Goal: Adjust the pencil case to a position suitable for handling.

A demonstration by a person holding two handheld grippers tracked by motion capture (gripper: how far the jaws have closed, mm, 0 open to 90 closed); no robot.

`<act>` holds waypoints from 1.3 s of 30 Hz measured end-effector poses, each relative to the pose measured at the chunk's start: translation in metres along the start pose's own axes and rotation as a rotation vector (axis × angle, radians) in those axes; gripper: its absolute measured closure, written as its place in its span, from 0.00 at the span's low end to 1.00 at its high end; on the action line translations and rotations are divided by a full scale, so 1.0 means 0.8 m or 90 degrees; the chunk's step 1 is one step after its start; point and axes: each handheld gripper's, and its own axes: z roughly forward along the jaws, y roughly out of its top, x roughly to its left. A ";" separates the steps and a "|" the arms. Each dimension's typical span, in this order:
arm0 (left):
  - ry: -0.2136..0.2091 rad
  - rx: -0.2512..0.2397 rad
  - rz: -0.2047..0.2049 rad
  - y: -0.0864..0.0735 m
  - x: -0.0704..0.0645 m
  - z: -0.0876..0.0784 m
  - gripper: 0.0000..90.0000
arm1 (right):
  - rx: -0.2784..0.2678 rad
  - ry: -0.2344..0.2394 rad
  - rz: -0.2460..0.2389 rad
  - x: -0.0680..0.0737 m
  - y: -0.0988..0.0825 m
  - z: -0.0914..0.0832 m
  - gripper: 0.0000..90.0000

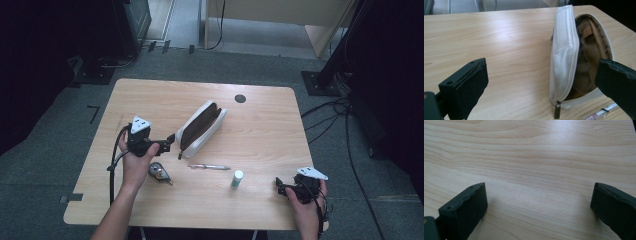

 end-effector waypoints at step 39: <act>0.124 0.072 -0.034 -0.126 0.080 -0.066 0.00 | -0.038 0.015 -0.030 0.031 0.013 -0.011 0.15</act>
